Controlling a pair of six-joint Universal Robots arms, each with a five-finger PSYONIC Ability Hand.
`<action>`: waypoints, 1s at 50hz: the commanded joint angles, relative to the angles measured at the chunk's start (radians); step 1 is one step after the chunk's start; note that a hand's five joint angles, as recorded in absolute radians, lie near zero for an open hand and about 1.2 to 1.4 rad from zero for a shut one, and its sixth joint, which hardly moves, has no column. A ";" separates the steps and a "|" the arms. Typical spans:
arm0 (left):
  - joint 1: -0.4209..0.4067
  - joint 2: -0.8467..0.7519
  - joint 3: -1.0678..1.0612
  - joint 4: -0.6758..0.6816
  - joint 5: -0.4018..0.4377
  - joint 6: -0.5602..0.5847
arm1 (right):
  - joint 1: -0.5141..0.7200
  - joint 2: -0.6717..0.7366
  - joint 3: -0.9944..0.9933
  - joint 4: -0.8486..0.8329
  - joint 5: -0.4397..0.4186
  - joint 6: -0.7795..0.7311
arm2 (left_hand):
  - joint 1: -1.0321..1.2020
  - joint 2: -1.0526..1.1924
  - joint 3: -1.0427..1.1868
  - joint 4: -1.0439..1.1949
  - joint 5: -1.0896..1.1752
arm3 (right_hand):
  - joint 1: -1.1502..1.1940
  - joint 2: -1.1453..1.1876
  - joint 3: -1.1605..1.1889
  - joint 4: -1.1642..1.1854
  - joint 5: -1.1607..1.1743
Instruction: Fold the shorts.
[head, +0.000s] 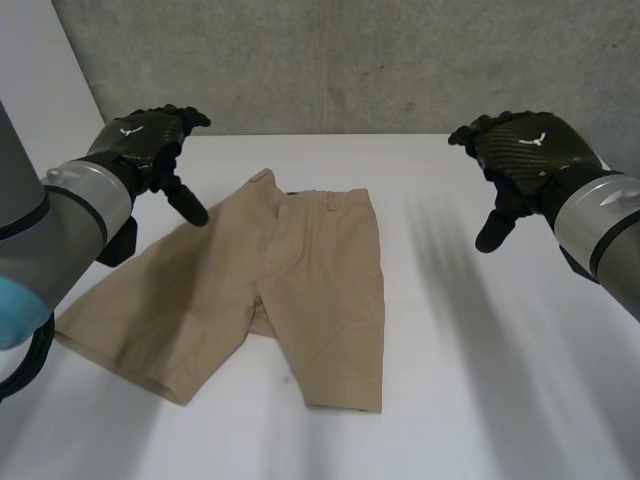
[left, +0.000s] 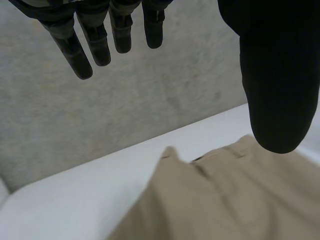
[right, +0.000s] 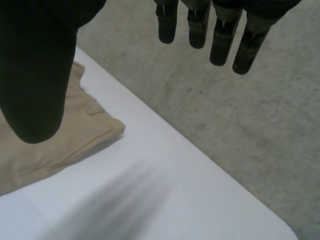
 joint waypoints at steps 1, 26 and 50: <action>0.110 -0.138 0.048 0.080 -0.028 0.122 | 0.001 0.034 0.007 0.000 -0.020 -0.013 | 0.056 0.054 0.038 0.044 0.030 | 0.038 -0.045 -0.040 -0.052 -0.064; 0.160 -0.591 0.319 0.085 0.032 0.137 | 0.024 0.118 0.007 -0.011 -0.014 -0.017 | 0.297 0.295 0.278 0.285 0.270 | 0.038 -0.045 -0.040 -0.052 -0.064; 0.010 -0.395 0.536 0.335 -0.071 0.183 | 0.010 0.114 -0.008 -0.017 -0.005 -0.017 | 1.195 1.193 1.176 1.183 1.168 | 0.038 -0.045 -0.040 -0.052 -0.064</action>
